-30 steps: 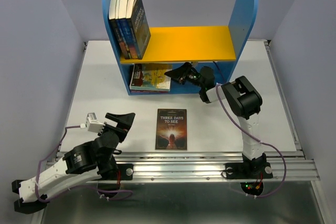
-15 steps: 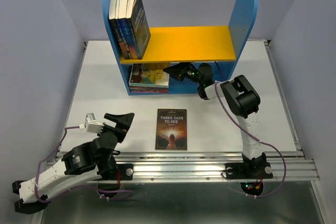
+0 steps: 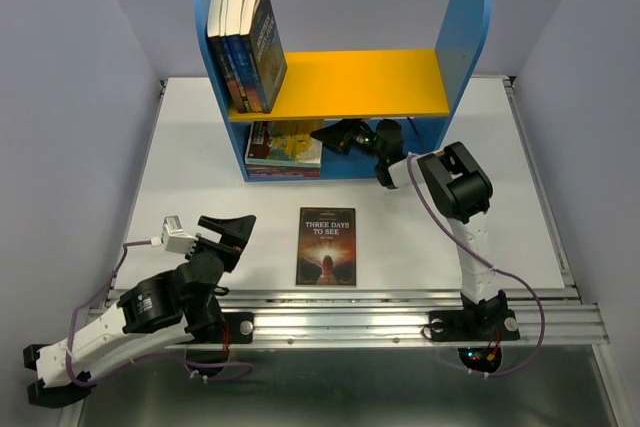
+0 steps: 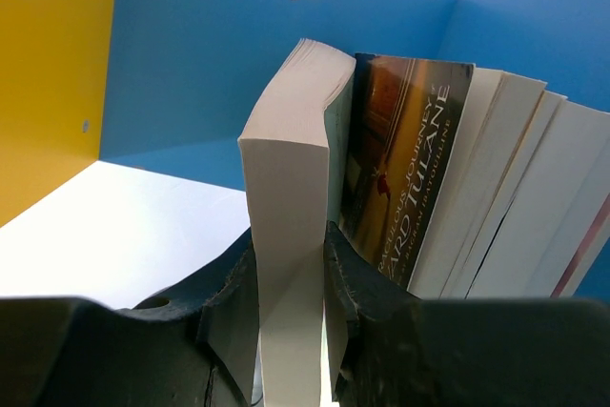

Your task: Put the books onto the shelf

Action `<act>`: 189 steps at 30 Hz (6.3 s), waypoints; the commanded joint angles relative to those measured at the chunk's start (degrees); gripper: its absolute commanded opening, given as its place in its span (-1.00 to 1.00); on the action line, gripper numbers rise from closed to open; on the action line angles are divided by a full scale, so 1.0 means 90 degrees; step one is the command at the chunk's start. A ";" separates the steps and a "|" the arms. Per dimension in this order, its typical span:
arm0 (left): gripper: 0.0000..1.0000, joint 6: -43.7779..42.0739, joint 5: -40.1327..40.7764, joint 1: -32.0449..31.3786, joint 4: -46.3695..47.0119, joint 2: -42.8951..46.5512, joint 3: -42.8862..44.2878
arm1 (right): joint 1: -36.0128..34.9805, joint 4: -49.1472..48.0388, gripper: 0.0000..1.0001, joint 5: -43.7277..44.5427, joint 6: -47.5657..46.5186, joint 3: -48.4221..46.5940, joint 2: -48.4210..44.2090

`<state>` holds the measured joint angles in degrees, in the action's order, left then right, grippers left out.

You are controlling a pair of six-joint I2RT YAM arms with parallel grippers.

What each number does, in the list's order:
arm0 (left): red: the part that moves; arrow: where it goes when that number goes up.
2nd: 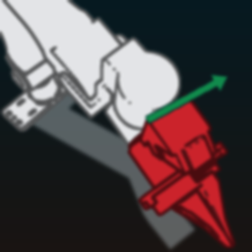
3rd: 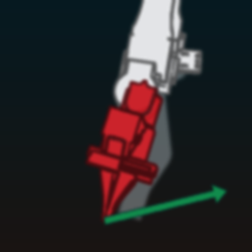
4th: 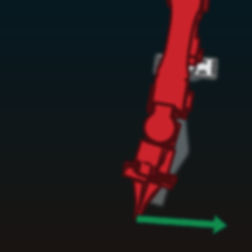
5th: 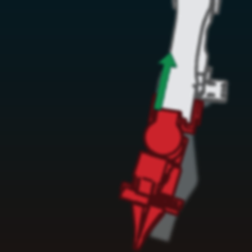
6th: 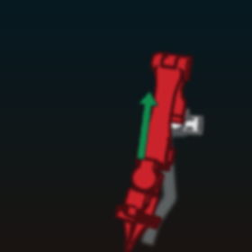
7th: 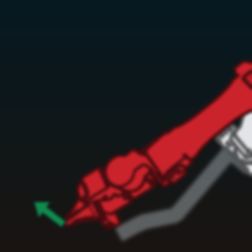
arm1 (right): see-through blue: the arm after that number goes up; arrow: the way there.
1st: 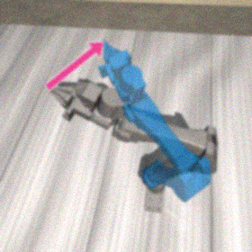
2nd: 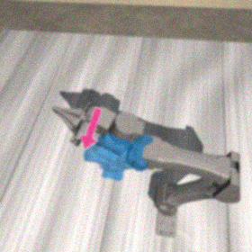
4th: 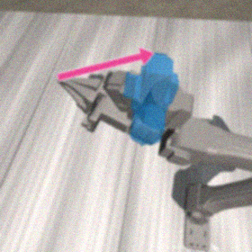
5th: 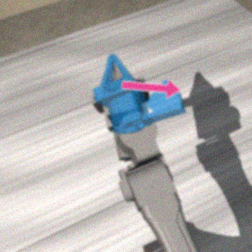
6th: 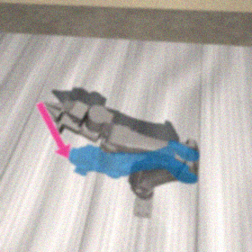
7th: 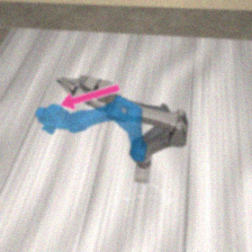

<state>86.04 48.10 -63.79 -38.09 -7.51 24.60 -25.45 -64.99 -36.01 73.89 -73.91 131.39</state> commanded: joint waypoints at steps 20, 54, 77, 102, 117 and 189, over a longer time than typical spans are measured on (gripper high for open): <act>0.97 -0.0068 0.0134 -0.0002 0.0403 -0.0972 0.0216 | 0.0045 -0.0113 -0.26 -0.0140 -0.0212 -0.0626 0.0079; 0.97 -0.0351 0.0027 -0.0002 0.0784 -0.1216 0.0275 | 0.0103 0.1635 0.38 0.1149 -0.1578 -0.0069 -0.0908; 0.97 -0.0302 -0.0032 -0.0002 0.0745 -0.1197 0.0206 | 0.0103 0.2816 0.50 0.1823 -0.2467 0.0497 -0.1796; 0.97 -0.0244 -0.0051 -0.0002 0.0706 -0.1012 0.0148 | -0.0140 0.2876 -0.11 0.1599 -0.2292 0.0341 -0.1748; 0.97 -0.0205 -0.0022 -0.0002 0.0628 -0.0953 0.0148 | -0.0433 0.2846 -0.15 0.1979 -0.1989 0.0078 -0.1562; -1.00 -0.3740 -0.2278 0.4324 0.5774 -0.6401 0.0997 | -0.1762 0.3774 -0.73 0.4352 -0.3659 0.1484 -0.2734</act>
<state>53.82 24.77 -25.50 9.45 -64.42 30.57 -40.23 -29.95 -0.34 42.19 -57.76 106.24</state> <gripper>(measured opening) 0.026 0.141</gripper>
